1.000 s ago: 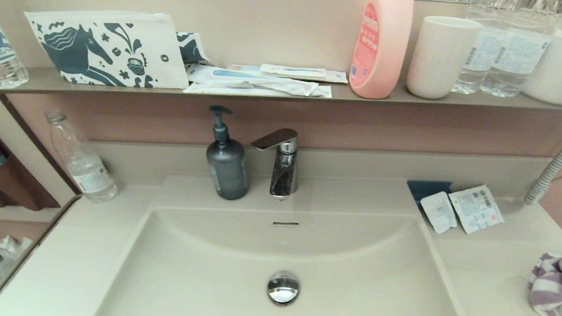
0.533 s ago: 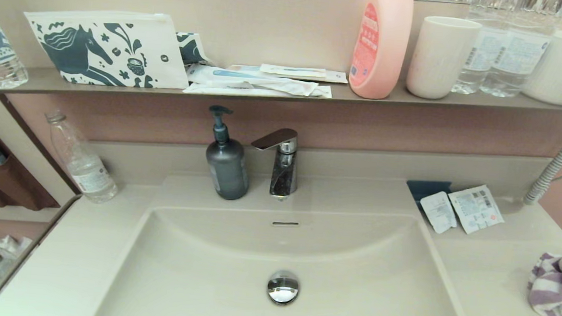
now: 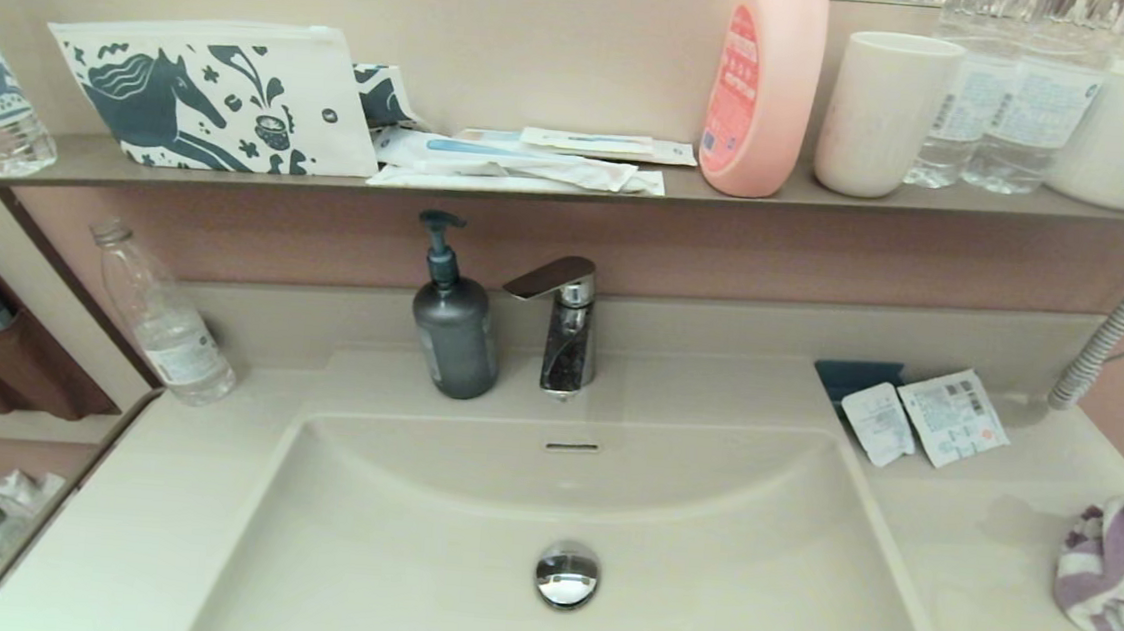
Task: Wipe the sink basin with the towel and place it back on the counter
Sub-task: Pick up the cloth
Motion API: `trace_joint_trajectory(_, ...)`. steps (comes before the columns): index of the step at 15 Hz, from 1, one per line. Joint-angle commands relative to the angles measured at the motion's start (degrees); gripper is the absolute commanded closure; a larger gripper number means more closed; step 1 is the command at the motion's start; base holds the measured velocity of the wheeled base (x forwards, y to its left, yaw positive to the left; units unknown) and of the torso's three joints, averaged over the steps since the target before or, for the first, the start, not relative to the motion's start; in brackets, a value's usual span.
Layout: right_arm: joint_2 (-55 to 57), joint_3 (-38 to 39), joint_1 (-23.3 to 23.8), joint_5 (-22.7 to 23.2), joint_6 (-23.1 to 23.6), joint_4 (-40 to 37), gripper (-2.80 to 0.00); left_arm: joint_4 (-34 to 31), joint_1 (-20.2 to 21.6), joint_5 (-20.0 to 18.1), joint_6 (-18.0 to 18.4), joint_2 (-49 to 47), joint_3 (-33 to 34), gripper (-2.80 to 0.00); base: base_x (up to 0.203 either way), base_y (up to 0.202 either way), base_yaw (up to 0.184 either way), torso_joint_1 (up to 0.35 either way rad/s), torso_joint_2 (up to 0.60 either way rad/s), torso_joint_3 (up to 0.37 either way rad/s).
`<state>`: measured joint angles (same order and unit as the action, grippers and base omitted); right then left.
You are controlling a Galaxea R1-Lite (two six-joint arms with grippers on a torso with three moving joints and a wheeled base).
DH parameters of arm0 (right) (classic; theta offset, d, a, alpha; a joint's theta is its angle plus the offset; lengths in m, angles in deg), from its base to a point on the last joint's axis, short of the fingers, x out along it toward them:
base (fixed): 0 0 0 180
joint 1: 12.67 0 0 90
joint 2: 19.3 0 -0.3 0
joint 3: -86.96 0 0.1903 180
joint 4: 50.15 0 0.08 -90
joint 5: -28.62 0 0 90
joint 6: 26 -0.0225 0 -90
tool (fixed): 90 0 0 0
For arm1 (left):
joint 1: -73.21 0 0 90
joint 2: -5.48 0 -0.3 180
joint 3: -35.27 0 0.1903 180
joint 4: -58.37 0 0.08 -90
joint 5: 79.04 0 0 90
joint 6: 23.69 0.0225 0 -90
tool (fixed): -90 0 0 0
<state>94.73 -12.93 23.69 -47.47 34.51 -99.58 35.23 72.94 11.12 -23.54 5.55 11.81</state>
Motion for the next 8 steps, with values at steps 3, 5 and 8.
trace_joint_trajectory(3, 0.76, 3.79, -2.73, -2.2, -0.05, 1.04, -2.41, 0.03, 0.0, 0.02, 0.03, -0.07, 0.01, 0.0, 0.0, 0.0, 0.0, 0.0, 0.0, 0.0)
trace_joint_trajectory(5, 0.35, 6.52, -2.87, -3.06, -0.11, 4.58, 0.0, 0.03, 0.0, 0.02, 0.03, -0.07, 0.01, 0.0, 0.0, 0.0, 0.0, 0.0, 0.0, 0.0)
trace_joint_trajectory(8, -2.69, 7.1, -2.4, -3.11, -0.12, 2.84, 0.0, 0.03, 0.0, 0.02, 0.03, -0.07, 0.01, 0.0, 0.0, 0.0, 0.0, 0.0, 0.0, 0.0)
